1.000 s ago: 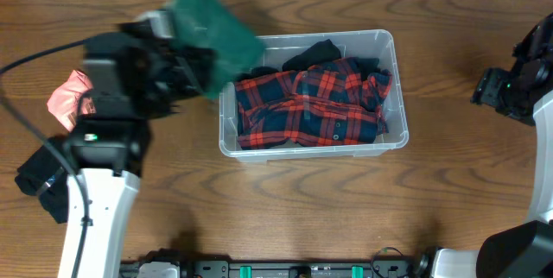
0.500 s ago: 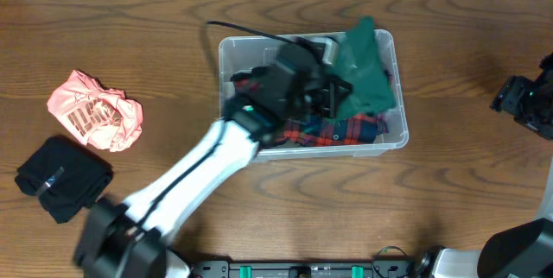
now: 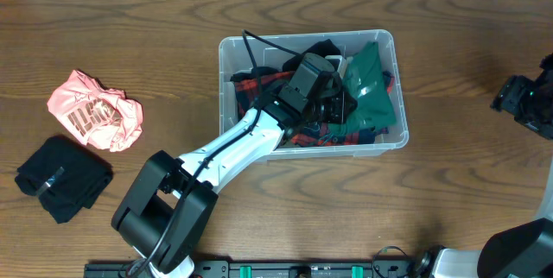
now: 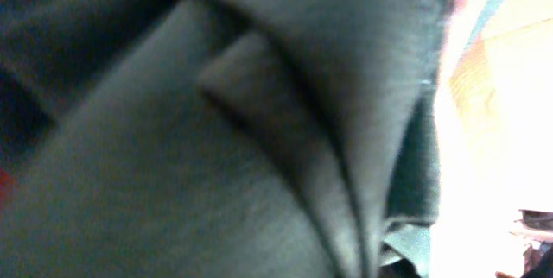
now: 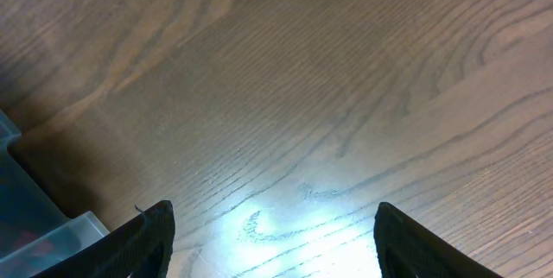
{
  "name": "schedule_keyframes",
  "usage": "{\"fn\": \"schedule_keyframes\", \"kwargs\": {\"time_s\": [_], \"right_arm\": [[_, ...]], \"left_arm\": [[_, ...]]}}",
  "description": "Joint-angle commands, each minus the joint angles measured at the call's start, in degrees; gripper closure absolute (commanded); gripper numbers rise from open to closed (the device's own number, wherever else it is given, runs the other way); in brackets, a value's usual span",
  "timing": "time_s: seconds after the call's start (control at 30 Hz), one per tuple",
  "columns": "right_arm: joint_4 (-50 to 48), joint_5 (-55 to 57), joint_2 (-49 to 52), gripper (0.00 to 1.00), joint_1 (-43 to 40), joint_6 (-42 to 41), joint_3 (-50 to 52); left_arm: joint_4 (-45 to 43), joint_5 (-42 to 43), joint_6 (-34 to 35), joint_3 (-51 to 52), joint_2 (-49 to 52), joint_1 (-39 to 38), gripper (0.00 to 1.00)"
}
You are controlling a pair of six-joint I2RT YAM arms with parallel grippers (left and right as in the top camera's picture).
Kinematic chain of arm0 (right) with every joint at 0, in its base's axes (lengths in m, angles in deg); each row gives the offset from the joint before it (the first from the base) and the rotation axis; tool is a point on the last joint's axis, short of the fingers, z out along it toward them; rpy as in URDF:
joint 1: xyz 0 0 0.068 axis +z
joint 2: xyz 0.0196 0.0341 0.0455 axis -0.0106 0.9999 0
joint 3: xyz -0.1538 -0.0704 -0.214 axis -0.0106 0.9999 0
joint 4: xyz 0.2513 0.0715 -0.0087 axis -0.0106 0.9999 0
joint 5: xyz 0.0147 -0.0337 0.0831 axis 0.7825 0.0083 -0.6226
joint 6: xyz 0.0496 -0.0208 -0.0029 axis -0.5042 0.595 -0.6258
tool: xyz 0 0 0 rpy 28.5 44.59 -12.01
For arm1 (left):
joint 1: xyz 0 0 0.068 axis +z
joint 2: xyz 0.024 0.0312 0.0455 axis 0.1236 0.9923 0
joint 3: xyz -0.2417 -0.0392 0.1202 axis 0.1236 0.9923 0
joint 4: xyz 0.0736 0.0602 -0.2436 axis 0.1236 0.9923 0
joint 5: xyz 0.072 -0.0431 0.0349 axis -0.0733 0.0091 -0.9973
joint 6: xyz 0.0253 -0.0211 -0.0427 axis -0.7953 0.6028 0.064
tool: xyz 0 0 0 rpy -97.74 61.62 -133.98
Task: Pack container
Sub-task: 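Release and press the green shirt flat in the bin's right side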
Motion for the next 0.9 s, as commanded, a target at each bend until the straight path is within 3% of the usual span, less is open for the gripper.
{"fn": "schedule_keyframes", "kwargs": {"time_s": [0.0, 0.03, 0.07, 0.3, 0.47, 0.57, 0.7, 0.87], "right_arm": [[-0.1, -0.2, -0.4, 0.28, 0.2, -0.6, 0.2], [0.0, -0.2, -0.4, 0.28, 0.2, -0.6, 0.2], [0.0, -0.2, -0.4, 0.28, 0.2, -0.6, 0.2], [0.0, -0.2, -0.4, 0.28, 0.2, -0.6, 0.2], [0.0, -0.2, -0.4, 0.28, 0.2, -0.6, 0.2], [0.0, -0.2, -0.4, 0.28, 0.2, -0.6, 0.2], [0.0, -0.2, -0.4, 0.29, 0.2, -0.6, 0.2], [0.2, -0.2, -0.4, 0.29, 0.2, -0.6, 0.2]], "left_arm": [[6.0, 1.2, -8.6, -2.4, 0.3, -0.3, 0.18], [8.5, 1.1, -10.7, -3.4, 0.1, -0.3, 0.04], [11.3, 0.6, -12.3, -4.6, -0.1, -0.3, 0.02], [22.2, -9.9, -19.4, -12.3, -5.7, -0.3, 0.02], [17.9, -12.3, -20.4, -12.6, -9.4, 0.6, 0.02], [13.5, -12.4, -24.5, -12.6, -8.5, 0.7, 0.05], [6.0, -13.4, -24.6, -12.6, -4.9, 0.7, 0.12], [1.9, -15.8, -24.4, -12.6, 2.4, 0.7, 0.12]]}}
